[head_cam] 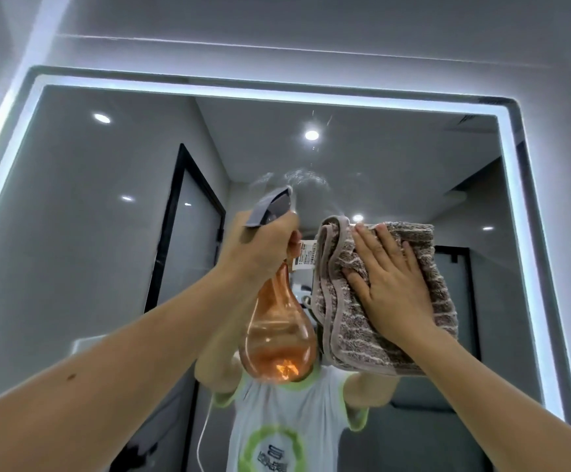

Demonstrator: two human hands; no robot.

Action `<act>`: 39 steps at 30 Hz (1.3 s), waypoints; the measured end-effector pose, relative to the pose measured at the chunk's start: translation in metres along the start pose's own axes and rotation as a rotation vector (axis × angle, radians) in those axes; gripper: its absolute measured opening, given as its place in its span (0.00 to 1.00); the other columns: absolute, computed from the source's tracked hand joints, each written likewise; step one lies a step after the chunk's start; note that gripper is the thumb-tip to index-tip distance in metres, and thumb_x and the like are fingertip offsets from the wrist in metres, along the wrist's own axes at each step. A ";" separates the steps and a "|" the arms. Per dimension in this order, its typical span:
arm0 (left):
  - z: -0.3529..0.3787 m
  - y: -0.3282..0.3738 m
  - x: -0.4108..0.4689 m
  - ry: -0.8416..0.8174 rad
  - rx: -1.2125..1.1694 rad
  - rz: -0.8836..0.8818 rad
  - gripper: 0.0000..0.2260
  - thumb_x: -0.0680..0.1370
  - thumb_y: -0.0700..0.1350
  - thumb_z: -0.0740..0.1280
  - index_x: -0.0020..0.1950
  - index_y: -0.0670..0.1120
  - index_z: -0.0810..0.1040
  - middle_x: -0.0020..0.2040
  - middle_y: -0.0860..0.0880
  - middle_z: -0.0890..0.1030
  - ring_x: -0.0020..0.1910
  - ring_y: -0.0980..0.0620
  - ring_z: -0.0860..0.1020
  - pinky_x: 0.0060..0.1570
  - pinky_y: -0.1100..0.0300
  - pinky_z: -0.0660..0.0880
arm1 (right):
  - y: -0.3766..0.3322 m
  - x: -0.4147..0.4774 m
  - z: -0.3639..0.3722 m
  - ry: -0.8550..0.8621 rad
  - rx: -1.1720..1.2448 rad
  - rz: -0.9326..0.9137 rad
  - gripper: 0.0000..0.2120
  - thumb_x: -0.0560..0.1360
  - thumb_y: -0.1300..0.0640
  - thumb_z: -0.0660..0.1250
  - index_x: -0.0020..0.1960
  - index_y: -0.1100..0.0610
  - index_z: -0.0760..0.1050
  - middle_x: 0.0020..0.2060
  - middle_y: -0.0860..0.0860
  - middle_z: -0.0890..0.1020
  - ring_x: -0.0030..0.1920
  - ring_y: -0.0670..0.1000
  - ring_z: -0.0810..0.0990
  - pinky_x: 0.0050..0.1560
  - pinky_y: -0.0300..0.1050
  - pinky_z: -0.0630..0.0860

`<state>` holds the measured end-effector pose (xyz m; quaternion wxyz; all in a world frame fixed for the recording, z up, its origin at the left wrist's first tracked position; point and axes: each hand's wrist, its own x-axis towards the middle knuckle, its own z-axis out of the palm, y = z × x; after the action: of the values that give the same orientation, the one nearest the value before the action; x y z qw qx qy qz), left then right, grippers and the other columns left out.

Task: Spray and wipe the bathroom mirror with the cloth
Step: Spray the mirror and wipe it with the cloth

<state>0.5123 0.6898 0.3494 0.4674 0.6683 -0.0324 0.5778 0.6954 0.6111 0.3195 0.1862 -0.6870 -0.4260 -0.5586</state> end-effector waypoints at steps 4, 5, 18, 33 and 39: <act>0.004 0.006 0.005 0.003 -0.035 -0.016 0.12 0.71 0.41 0.64 0.26 0.47 0.76 0.28 0.47 0.76 0.33 0.46 0.75 0.44 0.47 0.76 | -0.001 0.002 0.000 0.012 -0.011 -0.001 0.27 0.70 0.38 0.29 0.67 0.43 0.26 0.68 0.39 0.31 0.69 0.42 0.28 0.63 0.39 0.21; 0.004 0.008 0.005 -0.004 -0.074 -0.037 0.10 0.71 0.41 0.65 0.29 0.46 0.78 0.31 0.47 0.78 0.37 0.45 0.77 0.49 0.45 0.77 | -0.001 0.002 -0.001 0.012 -0.013 0.004 0.27 0.71 0.38 0.29 0.67 0.43 0.26 0.68 0.39 0.31 0.69 0.42 0.28 0.63 0.40 0.21; 0.007 0.006 0.012 -0.042 -0.107 -0.033 0.06 0.73 0.42 0.65 0.45 0.41 0.79 0.41 0.45 0.83 0.43 0.49 0.81 0.48 0.55 0.79 | -0.042 -0.011 -0.010 -0.073 0.316 0.404 0.28 0.78 0.40 0.44 0.74 0.44 0.37 0.73 0.45 0.33 0.71 0.55 0.29 0.67 0.57 0.30; -0.007 0.005 0.006 -0.065 -0.079 0.044 0.06 0.74 0.40 0.64 0.40 0.43 0.79 0.41 0.43 0.82 0.40 0.49 0.81 0.38 0.58 0.80 | -0.040 0.010 0.003 0.197 0.371 0.709 0.41 0.75 0.37 0.54 0.74 0.55 0.36 0.74 0.55 0.37 0.72 0.54 0.32 0.67 0.51 0.29; -0.014 0.007 0.015 -0.087 -0.077 -0.004 0.06 0.74 0.42 0.63 0.41 0.43 0.78 0.42 0.43 0.82 0.40 0.45 0.80 0.46 0.52 0.79 | -0.030 0.025 -0.005 0.116 0.290 0.602 0.36 0.76 0.36 0.46 0.73 0.51 0.32 0.73 0.51 0.33 0.71 0.51 0.29 0.68 0.51 0.29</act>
<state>0.5031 0.7029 0.3639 0.4922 0.6743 -0.0734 0.5455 0.6683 0.6338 0.3375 0.4627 -0.7153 -0.2676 -0.4502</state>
